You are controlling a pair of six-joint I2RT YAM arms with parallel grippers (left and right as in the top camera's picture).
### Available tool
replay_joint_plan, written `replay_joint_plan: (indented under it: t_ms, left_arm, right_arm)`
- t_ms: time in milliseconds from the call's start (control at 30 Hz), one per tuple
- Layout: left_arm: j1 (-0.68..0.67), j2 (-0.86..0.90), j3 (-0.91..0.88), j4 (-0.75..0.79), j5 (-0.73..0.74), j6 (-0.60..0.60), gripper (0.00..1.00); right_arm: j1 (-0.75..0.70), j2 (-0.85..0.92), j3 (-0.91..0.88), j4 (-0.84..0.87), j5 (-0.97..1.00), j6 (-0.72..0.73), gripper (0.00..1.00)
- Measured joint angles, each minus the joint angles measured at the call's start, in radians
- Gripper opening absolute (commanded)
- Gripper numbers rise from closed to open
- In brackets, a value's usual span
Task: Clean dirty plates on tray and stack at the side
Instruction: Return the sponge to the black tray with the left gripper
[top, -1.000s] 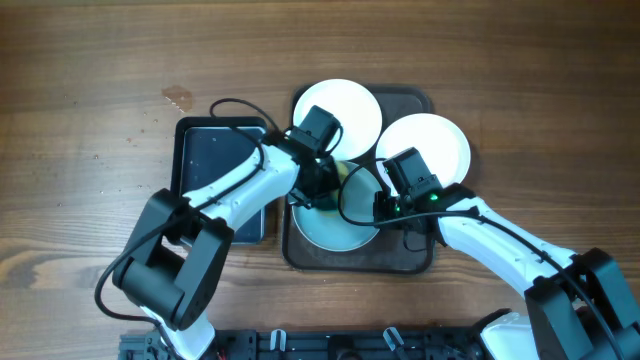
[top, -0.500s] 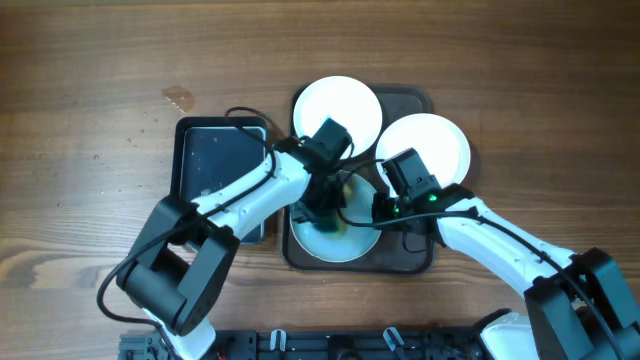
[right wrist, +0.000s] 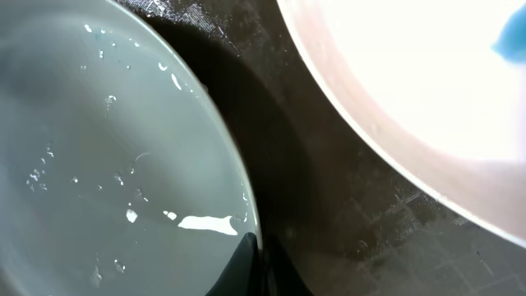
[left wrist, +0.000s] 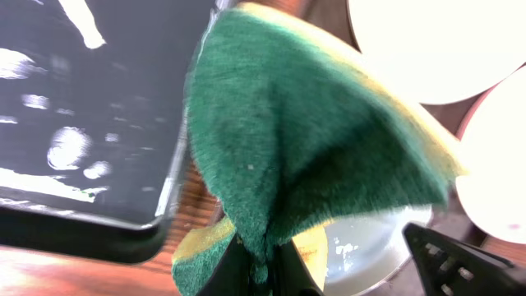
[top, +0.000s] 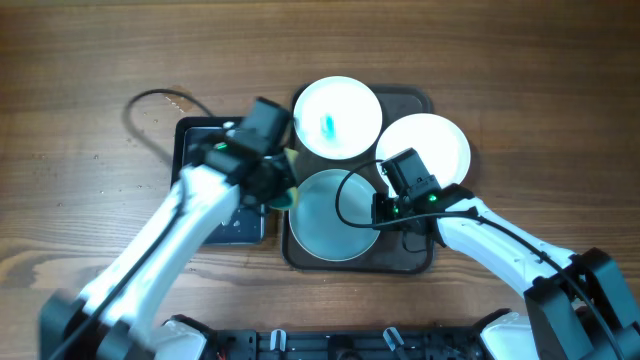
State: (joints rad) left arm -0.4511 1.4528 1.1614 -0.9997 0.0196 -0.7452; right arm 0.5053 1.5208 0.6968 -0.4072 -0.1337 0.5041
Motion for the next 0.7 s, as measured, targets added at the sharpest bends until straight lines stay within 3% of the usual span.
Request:
replay_joint_plan:
  t_ms: [100,167,200,233,267,333,400,500,700]
  left_arm:
    - [0.115,-0.087,0.0,-0.074,-0.058,0.012,0.04]
    - [0.2,-0.088,-0.004,-0.096,-0.098,0.027,0.04]
    - [0.236,-0.081,-0.011,-0.093,-0.115,0.03,0.04]
    - [0.269,-0.072,-0.028,-0.077,-0.129,0.034,0.04]
    - [0.299,-0.058,-0.06,-0.048,-0.138,0.038,0.04]
    - [0.33,-0.019,-0.114,0.002,-0.143,0.042,0.04]
    - [0.342,0.027,-0.154,0.034,-0.142,0.054,0.11]
    - [0.343,0.058,-0.167,0.043,-0.119,0.084,0.31]
    - [0.349,-0.006,-0.146,-0.007,-0.061,0.143,0.56]
  right_arm:
    - [0.0,0.0,0.0,0.004,0.001,-0.029,0.06]
    - [-0.001,0.0,0.0,0.018,-0.008,-0.045,0.25]
    - [-0.002,0.0,0.0,0.029,-0.021,-0.057,0.25]
    - [-0.002,0.0,0.0,0.048,-0.041,-0.058,0.19]
    - [-0.002,0.0,0.0,0.058,-0.054,-0.064,0.06]
    - [-0.002,0.0,0.0,0.07,-0.059,-0.066,0.04]
    - [-0.006,0.0,0.0,0.072,-0.065,-0.068,0.04]
    - [-0.006,0.0,0.0,0.04,-0.069,-0.068,0.04]
    - [-0.005,-0.017,0.094,-0.169,-0.021,-0.07,0.04]
